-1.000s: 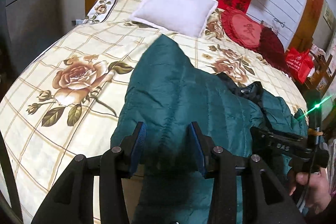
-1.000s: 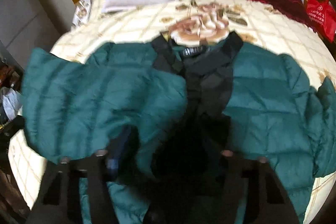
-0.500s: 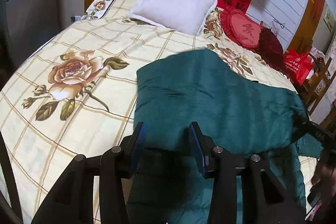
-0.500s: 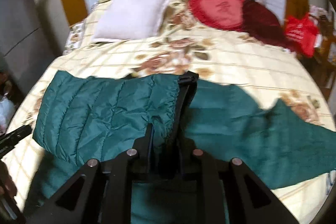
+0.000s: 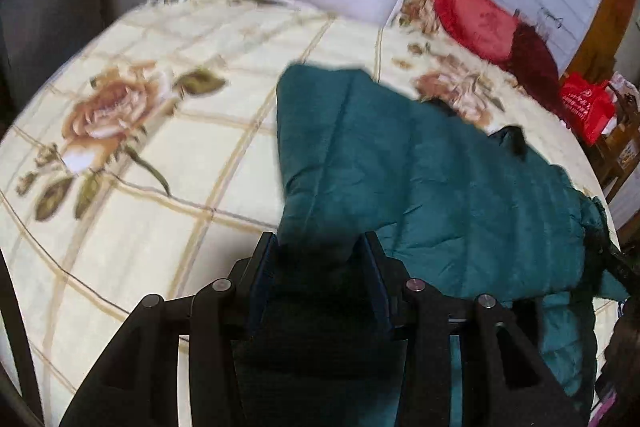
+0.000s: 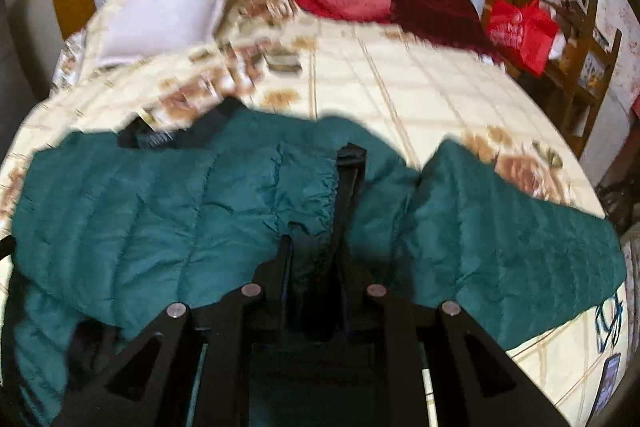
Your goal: Fold large clothes
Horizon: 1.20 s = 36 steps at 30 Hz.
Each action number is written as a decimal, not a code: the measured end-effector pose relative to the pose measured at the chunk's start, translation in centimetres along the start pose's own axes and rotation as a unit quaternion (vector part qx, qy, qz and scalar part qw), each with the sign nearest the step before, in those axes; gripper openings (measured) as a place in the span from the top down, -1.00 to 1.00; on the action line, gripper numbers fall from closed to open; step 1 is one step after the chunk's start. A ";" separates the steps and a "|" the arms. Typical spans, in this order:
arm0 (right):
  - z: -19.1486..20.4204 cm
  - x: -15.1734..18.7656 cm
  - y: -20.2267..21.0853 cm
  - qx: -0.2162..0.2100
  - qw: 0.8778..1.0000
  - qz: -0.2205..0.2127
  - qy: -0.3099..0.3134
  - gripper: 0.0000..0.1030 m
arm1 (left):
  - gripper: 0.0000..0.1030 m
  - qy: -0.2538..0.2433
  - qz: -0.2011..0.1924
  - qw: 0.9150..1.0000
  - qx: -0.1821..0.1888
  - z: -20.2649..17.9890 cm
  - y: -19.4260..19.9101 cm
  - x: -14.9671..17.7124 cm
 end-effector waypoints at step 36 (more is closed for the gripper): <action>10.9 -2.0 0.4 -0.137 0.990 0.010 0.033 -0.39 | 0.51 -0.081 -0.024 0.996 -0.035 -3.9 -3.9 -2.4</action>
Point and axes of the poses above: each gripper's, at about its wrist camera, not at the fingertips, and y roughly against the way its jaws point, z to its left, x to its underside, the point moved 8 cm from there along -y, roughly the way its jaws point, and after that the axes turned 9 degrees about x, right-handed, at the moved point
